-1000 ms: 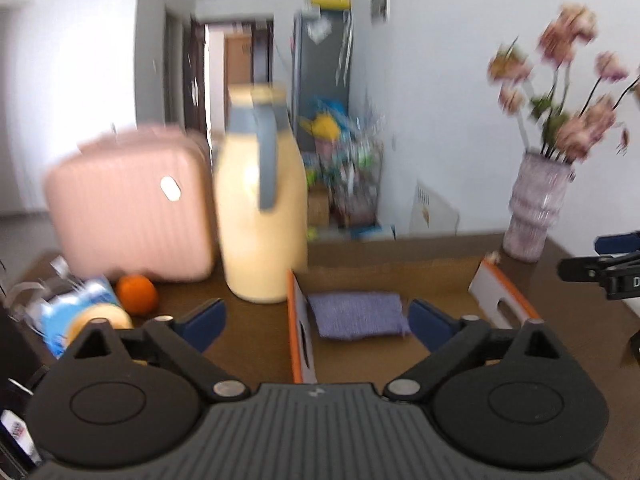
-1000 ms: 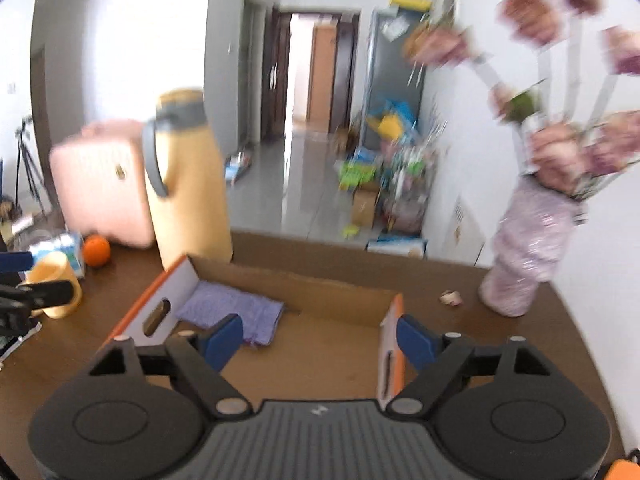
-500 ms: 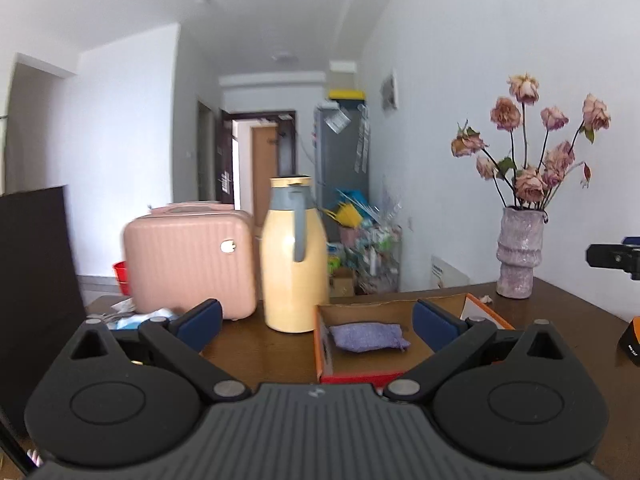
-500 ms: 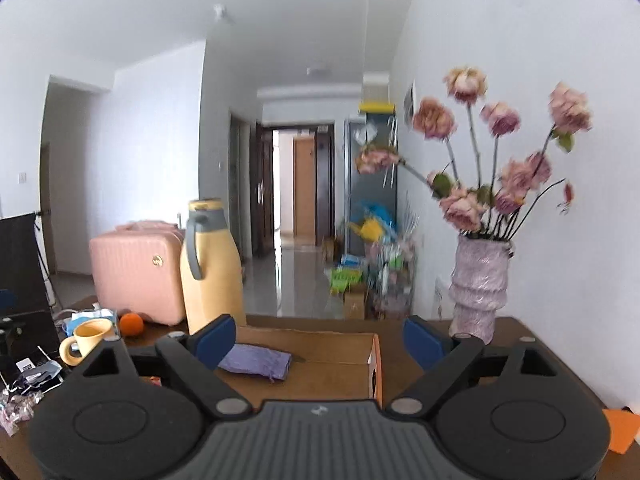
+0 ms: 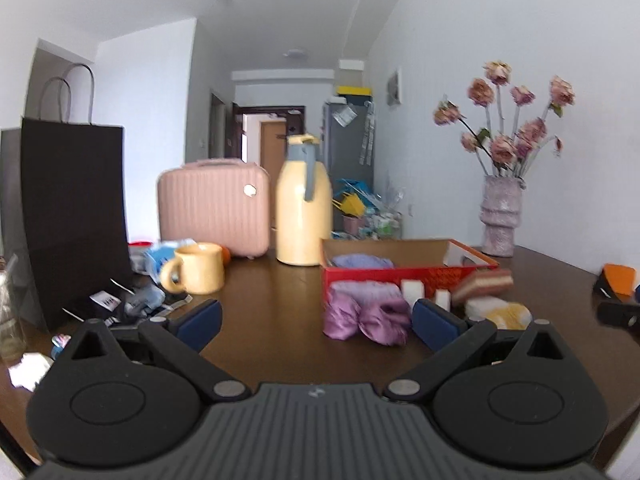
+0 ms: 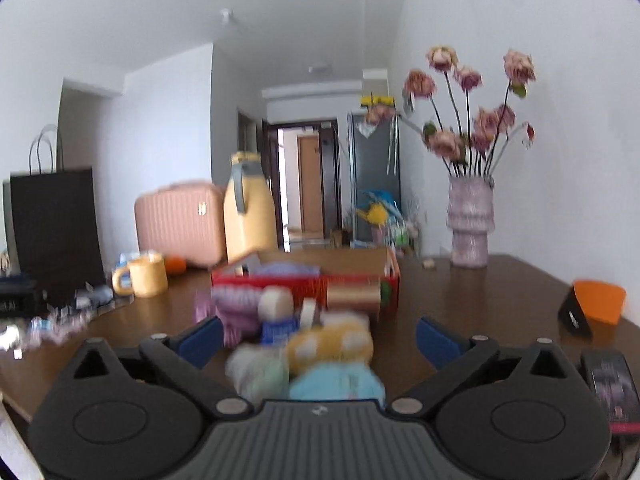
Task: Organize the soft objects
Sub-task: 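Lift both grippers out of the box back toward the toys, then move the right gripper toward the light blue plush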
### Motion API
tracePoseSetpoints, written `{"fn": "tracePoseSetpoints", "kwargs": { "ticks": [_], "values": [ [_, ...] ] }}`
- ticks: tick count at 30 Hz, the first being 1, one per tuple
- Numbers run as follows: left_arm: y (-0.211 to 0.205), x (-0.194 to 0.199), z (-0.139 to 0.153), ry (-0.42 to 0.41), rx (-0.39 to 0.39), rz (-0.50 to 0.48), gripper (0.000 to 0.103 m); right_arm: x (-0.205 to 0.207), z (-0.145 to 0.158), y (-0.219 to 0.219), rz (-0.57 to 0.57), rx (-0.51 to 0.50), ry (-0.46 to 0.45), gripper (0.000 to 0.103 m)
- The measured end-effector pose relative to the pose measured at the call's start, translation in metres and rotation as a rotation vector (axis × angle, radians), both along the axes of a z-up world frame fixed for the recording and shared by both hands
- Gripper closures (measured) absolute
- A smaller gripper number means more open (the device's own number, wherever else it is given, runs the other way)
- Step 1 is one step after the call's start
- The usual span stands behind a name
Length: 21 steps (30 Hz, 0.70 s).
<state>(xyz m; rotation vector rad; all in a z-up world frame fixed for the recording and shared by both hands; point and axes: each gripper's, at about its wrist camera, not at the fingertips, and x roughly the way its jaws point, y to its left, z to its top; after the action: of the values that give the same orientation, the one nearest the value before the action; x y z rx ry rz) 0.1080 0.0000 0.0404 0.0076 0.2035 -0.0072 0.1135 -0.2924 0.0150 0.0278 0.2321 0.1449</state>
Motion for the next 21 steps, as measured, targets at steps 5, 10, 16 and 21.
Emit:
{"fn": "tracePoseSetpoints", "kwargs": {
  "ticks": [5,10,16,21],
  "values": [
    [-0.012,0.002,-0.016,0.038,0.025,-0.066,0.0,-0.003,-0.013,0.007,-0.025,-0.058,0.02,0.0],
    [-0.027,0.015,-0.027,0.061,0.045,-0.11,0.0,0.007,-0.013,0.011,-0.012,-0.048,0.015,0.0],
    [-0.038,0.041,-0.045,0.13,0.054,-0.154,0.0,0.035,-0.02,0.012,-0.009,-0.081,0.036,0.0],
    [-0.044,0.068,-0.057,0.191,0.022,-0.151,0.0,0.067,-0.031,0.006,-0.017,-0.04,0.09,0.001]
  ]
}}
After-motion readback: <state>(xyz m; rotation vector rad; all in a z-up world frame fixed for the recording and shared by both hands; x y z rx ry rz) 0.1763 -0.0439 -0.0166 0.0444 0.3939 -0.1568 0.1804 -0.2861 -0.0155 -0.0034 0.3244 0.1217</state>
